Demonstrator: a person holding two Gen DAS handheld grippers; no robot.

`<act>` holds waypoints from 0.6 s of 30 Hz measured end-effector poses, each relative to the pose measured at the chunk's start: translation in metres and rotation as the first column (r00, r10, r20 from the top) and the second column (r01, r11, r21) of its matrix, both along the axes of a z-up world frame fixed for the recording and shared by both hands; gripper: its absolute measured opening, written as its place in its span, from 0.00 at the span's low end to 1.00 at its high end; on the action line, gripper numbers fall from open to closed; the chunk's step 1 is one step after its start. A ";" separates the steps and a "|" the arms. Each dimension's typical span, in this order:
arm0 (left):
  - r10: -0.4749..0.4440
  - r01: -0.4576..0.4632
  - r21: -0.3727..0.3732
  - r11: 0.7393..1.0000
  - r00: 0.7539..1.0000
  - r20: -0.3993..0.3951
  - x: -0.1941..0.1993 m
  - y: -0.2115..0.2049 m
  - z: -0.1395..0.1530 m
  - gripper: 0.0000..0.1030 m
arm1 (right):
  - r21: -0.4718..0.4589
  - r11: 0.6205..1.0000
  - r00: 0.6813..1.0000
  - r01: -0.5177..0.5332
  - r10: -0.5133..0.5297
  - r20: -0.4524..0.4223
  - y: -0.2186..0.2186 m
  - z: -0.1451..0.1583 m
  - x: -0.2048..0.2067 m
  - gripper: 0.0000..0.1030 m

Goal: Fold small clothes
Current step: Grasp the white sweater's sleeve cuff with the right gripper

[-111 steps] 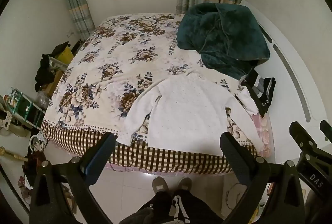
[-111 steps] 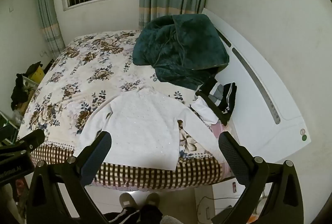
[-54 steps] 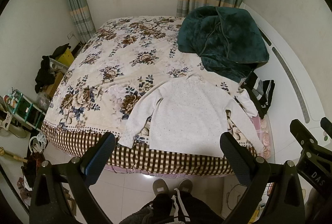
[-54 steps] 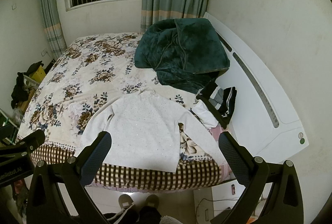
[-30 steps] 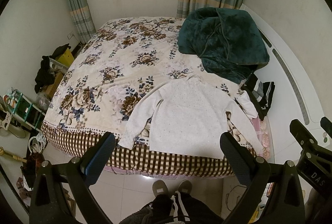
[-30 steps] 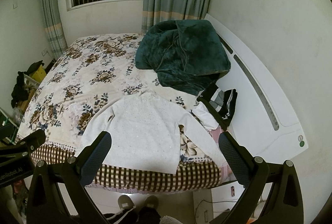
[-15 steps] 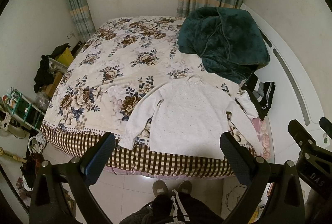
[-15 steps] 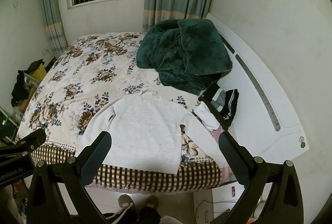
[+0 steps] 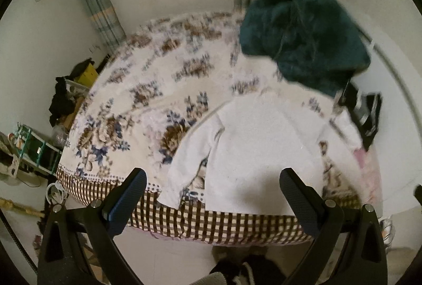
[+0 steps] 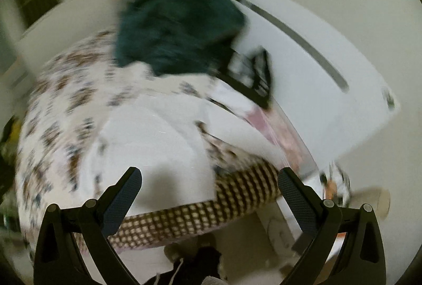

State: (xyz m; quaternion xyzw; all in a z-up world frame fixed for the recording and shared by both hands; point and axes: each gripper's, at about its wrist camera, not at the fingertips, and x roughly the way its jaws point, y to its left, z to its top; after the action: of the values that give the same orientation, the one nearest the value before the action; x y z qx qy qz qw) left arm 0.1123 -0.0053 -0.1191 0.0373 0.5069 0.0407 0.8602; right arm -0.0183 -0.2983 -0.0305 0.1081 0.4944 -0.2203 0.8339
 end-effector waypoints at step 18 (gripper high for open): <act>0.051 0.016 0.155 0.988 0.908 -0.415 0.153 -0.123 -0.303 1.00 | 0.477 0.407 0.580 0.779 -0.756 -0.304 -0.323 -0.435 -0.035 0.93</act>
State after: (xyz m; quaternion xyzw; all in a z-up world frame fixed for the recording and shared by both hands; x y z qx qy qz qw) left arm 0.2655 -0.1280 -0.4225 0.1075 0.6747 0.0788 0.7259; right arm -0.0533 -0.6208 -0.4657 0.5587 0.4466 -0.4228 0.5565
